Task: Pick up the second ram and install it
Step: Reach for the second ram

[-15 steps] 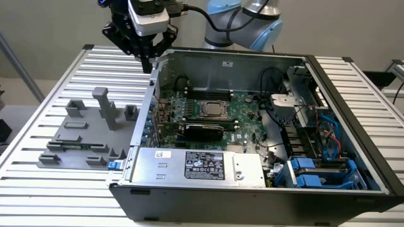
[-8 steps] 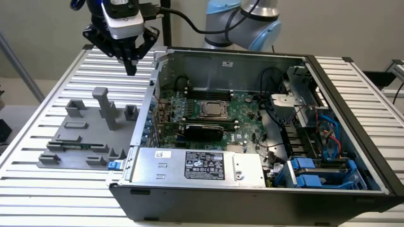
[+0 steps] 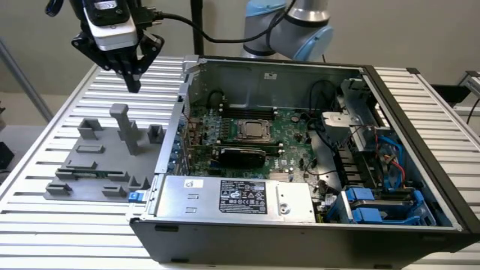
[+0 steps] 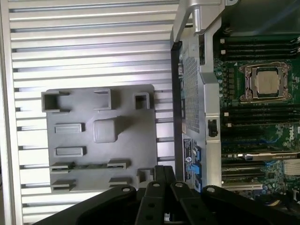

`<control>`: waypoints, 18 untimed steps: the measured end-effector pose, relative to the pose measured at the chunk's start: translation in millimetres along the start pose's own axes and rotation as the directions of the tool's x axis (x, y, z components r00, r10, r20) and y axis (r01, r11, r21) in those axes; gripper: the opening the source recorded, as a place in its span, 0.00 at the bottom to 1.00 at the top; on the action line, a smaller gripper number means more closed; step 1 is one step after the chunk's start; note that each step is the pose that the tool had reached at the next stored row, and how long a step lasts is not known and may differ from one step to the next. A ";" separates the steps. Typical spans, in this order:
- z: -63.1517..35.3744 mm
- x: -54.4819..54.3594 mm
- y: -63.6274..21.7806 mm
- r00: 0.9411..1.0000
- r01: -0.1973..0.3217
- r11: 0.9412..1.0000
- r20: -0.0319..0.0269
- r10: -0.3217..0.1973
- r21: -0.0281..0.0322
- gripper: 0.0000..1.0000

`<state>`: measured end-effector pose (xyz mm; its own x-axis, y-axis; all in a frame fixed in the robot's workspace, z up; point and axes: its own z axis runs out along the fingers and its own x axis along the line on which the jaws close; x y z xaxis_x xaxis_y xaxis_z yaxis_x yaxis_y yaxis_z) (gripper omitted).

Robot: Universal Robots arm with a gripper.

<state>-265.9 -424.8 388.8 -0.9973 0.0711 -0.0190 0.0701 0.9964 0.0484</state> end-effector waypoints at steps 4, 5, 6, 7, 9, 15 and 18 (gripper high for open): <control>2.1 18.1 -3.3 1.000 0.000 1.000 0.000 0.000 0.000 0.11; 3.0 22.6 -4.0 1.000 0.000 1.000 0.000 0.000 0.000 0.11; 4.1 27.1 -4.6 1.000 0.000 1.000 0.000 0.000 0.000 0.11; 5.3 31.6 -5.3 1.000 0.000 1.000 0.000 0.000 0.000 0.11; 7.6 40.6 -6.5 1.000 0.000 1.000 0.000 0.000 0.000 0.11; 15.9 68.1 -9.8 1.000 0.000 1.000 0.000 0.000 0.001 0.11; 20.1 81.8 -11.2 1.000 0.000 1.000 0.000 0.000 0.001 0.11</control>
<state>-347.8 -429.2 366.7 -0.9973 0.0711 -0.0191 0.0702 0.9964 0.0469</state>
